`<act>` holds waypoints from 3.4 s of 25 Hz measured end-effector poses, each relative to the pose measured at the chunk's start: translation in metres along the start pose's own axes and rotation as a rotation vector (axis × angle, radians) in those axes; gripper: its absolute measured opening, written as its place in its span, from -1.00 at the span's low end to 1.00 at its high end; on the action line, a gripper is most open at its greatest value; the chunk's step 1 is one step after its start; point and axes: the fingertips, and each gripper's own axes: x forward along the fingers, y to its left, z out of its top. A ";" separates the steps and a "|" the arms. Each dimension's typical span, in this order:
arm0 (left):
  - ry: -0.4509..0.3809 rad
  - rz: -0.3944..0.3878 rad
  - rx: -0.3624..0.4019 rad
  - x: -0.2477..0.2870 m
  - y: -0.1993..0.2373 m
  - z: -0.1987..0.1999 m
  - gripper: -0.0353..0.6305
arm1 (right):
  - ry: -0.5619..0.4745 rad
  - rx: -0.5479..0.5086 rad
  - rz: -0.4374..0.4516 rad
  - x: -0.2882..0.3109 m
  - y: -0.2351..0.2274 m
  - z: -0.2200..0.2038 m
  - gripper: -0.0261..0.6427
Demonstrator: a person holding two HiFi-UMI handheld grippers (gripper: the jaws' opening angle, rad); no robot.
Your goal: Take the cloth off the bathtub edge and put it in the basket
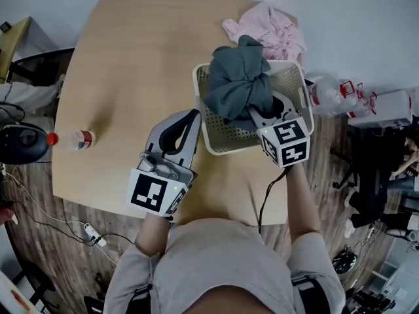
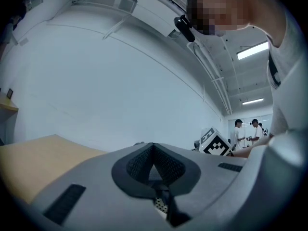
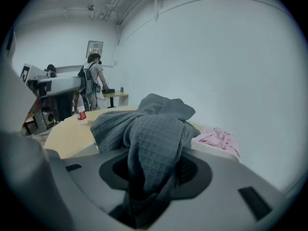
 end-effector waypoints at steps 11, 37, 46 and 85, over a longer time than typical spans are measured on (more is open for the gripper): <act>0.005 0.011 -0.025 -0.001 0.009 -0.008 -0.90 | 0.237 -0.096 0.104 0.033 0.011 -0.037 -0.38; 0.007 0.014 -0.038 -0.010 0.016 -0.013 -0.90 | 0.499 -0.341 0.172 0.065 0.026 -0.074 -0.17; -0.006 -0.007 -0.012 -0.017 -0.009 -0.005 -0.90 | 0.349 -0.259 0.156 0.024 0.030 -0.051 -0.31; -0.126 -0.042 0.201 -0.094 -0.297 0.046 -0.90 | -0.540 0.145 0.114 -0.334 0.064 -0.021 -0.89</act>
